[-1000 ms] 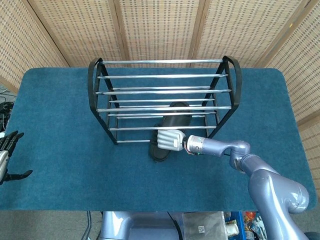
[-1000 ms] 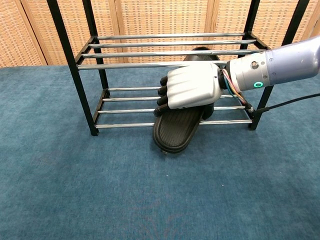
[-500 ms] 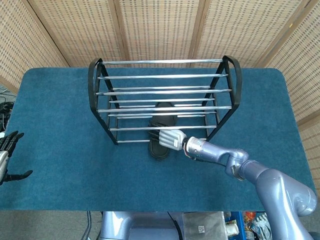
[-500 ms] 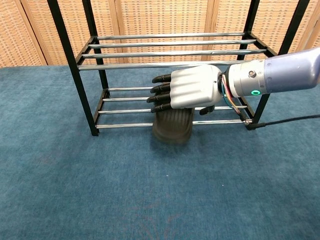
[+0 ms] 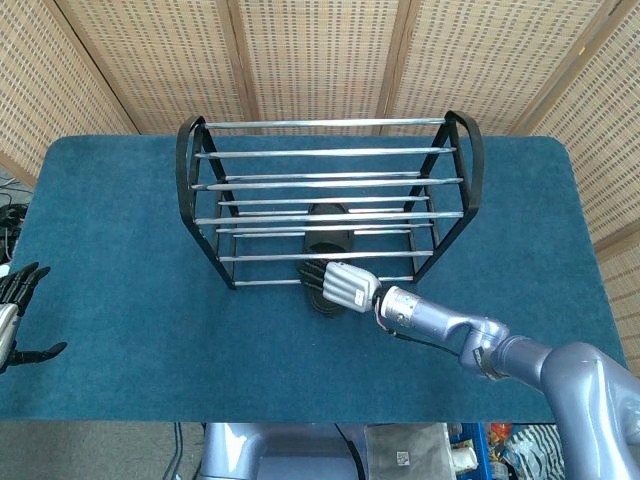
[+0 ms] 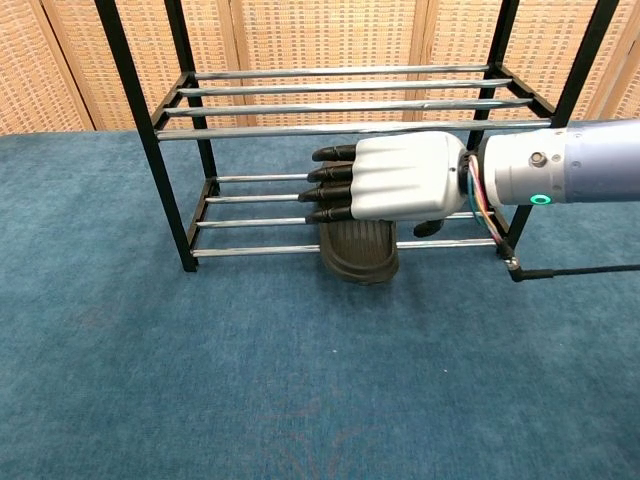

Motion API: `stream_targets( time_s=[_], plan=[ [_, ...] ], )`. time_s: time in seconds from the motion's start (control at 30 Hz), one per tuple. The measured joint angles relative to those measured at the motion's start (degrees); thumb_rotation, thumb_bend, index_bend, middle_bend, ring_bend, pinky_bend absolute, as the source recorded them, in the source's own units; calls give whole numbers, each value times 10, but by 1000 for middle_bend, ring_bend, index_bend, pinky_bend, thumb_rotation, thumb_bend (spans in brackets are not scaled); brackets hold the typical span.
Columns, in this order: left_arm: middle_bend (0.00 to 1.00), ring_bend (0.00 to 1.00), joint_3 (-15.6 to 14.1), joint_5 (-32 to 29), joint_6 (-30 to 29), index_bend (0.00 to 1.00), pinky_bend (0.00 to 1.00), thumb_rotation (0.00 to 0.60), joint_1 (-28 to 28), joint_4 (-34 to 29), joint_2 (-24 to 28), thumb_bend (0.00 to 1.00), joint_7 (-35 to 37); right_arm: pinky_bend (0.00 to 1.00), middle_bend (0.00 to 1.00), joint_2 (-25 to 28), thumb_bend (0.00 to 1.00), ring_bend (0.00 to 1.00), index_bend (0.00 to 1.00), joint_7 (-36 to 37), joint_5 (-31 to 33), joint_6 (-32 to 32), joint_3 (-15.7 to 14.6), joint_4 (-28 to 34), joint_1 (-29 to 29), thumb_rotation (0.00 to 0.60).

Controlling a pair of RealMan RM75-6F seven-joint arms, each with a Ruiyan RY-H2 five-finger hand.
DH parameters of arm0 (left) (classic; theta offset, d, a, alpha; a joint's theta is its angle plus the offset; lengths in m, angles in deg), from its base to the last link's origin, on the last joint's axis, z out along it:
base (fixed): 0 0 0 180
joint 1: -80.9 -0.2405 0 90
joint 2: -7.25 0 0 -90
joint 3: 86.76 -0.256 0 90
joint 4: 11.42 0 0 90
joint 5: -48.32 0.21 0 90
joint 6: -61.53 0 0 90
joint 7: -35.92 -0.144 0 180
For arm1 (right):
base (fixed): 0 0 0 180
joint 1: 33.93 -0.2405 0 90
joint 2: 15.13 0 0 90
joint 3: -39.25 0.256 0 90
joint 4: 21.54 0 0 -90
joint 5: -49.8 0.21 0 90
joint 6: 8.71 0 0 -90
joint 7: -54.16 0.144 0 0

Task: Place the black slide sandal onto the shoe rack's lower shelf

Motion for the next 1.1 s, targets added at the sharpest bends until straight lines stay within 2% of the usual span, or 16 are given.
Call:
stream_targets(
  time_s=[0.23,0.43,0.53,0.6,0.67,0.77,1.1],
  plan=[
    [0,0,-4,13,-11,0,0,600,-5,-1,2,174,4,0,0,26,231,0,0,-1,11,-38,2,70,39,600],
    [0,0,-8,30,-26,0,0,600,-13,-1,4,174,12,0,0,61,226,0,0,34,13,-97,-14,135,92,600],
    [0,0,-10,37,-33,0,0,600,-17,-1,4,173,13,0,0,83,189,0,0,66,18,-123,-24,160,121,600],
    [0,0,-12,44,-40,0,0,600,-20,-2,4,173,13,0,0,94,129,0,0,90,26,-134,-28,175,138,600],
    [0,0,-14,52,-47,0,0,600,-23,-3,4,174,13,0,0,111,54,0,0,122,38,-153,-34,199,164,600],
    [0,0,-16,61,-58,0,0,600,-28,-4,3,174,11,0,0,142,0,0,0,160,58,-185,-43,237,207,600],
    [0,0,-24,99,-115,0,0,600,-53,-8,-8,173,-12,0,0,257,0,0,0,218,136,-281,-87,388,355,600]
  ],
)
